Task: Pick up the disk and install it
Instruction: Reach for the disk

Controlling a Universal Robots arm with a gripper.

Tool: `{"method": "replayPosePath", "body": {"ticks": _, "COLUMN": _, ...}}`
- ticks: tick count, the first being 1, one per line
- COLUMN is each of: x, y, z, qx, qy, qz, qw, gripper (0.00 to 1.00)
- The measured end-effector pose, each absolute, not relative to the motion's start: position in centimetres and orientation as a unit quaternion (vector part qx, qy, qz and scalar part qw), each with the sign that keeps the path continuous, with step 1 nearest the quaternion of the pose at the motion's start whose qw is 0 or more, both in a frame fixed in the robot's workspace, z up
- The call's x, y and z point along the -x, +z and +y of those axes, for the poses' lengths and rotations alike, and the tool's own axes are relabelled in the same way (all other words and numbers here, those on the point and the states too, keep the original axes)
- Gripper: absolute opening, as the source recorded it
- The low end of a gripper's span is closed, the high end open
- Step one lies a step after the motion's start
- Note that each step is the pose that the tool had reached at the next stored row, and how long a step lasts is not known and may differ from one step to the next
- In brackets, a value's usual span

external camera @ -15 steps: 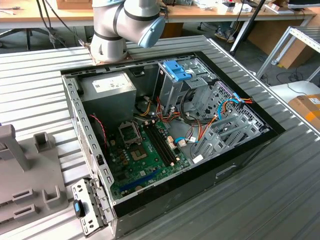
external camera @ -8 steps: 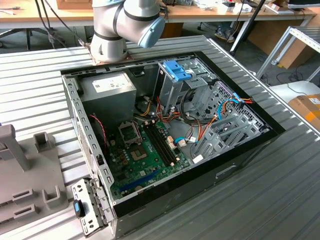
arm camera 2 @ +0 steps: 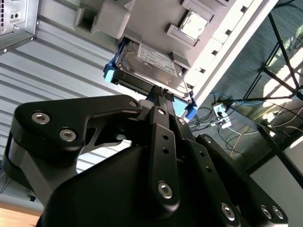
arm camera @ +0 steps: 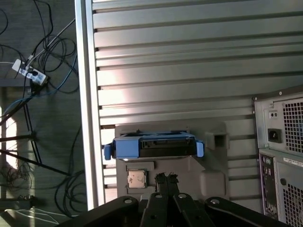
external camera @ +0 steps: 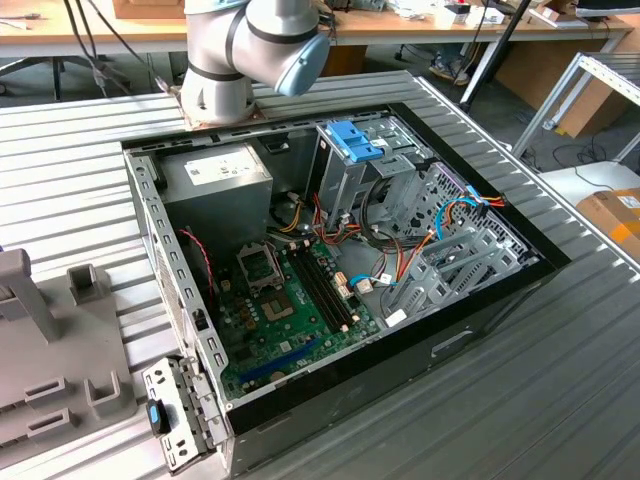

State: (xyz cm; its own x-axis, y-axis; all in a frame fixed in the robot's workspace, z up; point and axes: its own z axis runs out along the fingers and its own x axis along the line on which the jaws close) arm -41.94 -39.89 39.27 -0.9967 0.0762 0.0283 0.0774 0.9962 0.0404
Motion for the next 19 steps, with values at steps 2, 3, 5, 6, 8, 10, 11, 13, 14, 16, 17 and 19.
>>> {"method": "replayPosePath", "body": {"ticks": 2, "x": 42.5, "y": 39.3, "z": -39.9, "qx": 0.038, "qy": -0.021, "qz": -0.999, "qw": 0.013, "gripper": 0.11}}
{"method": "replayPosePath", "body": {"ticks": 3, "x": 42.7, "y": 39.3, "z": -39.9, "qx": 0.038, "qy": -0.021, "qz": -0.999, "qw": 0.013, "gripper": 0.11}}
{"method": "replayPosePath", "body": {"ticks": 5, "x": 43.3, "y": 39.3, "z": -39.9, "qx": 0.038, "qy": -0.021, "qz": -0.999, "qw": 0.013, "gripper": 0.11}}
{"method": "replayPosePath", "body": {"ticks": 6, "x": 43.4, "y": 39.3, "z": -39.9, "qx": 0.038, "qy": -0.021, "qz": -0.999, "qw": 0.013, "gripper": 0.11}}
{"method": "replayPosePath", "body": {"ticks": 8, "x": 43.9, "y": 39.3, "z": -39.9, "qx": 0.038, "qy": -0.021, "qz": -0.999, "qw": 0.013, "gripper": 0.11}}
{"method": "replayPosePath", "body": {"ticks": 10, "x": 44.2, "y": 39.3, "z": -39.9, "qx": 0.038, "qy": -0.021, "qz": -0.999, "qw": 0.013, "gripper": 0.11}}
{"method": "replayPosePath", "body": {"ticks": 11, "x": 44.3, "y": 39.3, "z": -39.9, "qx": 0.038, "qy": -0.021, "qz": -0.999, "qw": 0.013, "gripper": 0.11}}
{"method": "replayPosePath", "body": {"ticks": 13, "x": 44.4, "y": 39.3, "z": -39.9, "qx": 0.038, "qy": -0.021, "qz": -0.999, "qw": 0.013, "gripper": 0.11}}
{"method": "replayPosePath", "body": {"ticks": 14, "x": 44.5, "y": 39.3, "z": -39.9, "qx": 0.038, "qy": -0.021, "qz": -0.999, "qw": 0.013, "gripper": 0.11}}
{"method": "replayPosePath", "body": {"ticks": 16, "x": 44.5, "y": 39.3, "z": -39.4, "qx": 0.038, "qy": -0.021, "qz": -0.999, "qw": 0.013, "gripper": 0.11}}
{"method": "replayPosePath", "body": {"ticks": 17, "x": 44.5, "y": 39.3, "z": -39.2, "qx": 0.038, "qy": -0.021, "qz": -0.999, "qw": 0.013, "gripper": 0.11}}
{"method": "replayPosePath", "body": {"ticks": 19, "x": 44.5, "y": 39.2, "z": -38.8, "qx": 0.038, "qy": -0.021, "qz": -0.999, "qw": 0.013, "gripper": 0.11}}
